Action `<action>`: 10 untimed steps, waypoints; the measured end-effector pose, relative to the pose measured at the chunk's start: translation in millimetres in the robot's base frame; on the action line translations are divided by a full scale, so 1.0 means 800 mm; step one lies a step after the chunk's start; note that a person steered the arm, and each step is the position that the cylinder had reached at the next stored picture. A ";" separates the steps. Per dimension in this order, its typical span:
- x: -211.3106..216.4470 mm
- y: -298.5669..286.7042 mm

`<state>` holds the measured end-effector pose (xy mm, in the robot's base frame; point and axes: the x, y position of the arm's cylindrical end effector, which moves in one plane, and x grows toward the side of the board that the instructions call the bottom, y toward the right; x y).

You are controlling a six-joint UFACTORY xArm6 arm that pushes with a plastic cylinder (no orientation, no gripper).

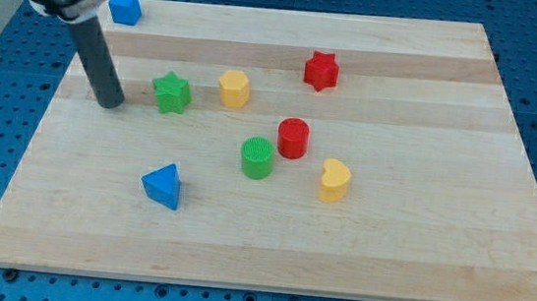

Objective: Move the green star towards top center of the board

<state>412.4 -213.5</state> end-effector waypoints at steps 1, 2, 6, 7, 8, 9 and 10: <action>0.008 0.022; 0.007 0.069; -0.024 0.098; -0.041 0.106; -0.061 0.106; -0.085 0.114; -0.107 0.118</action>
<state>326.4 -119.0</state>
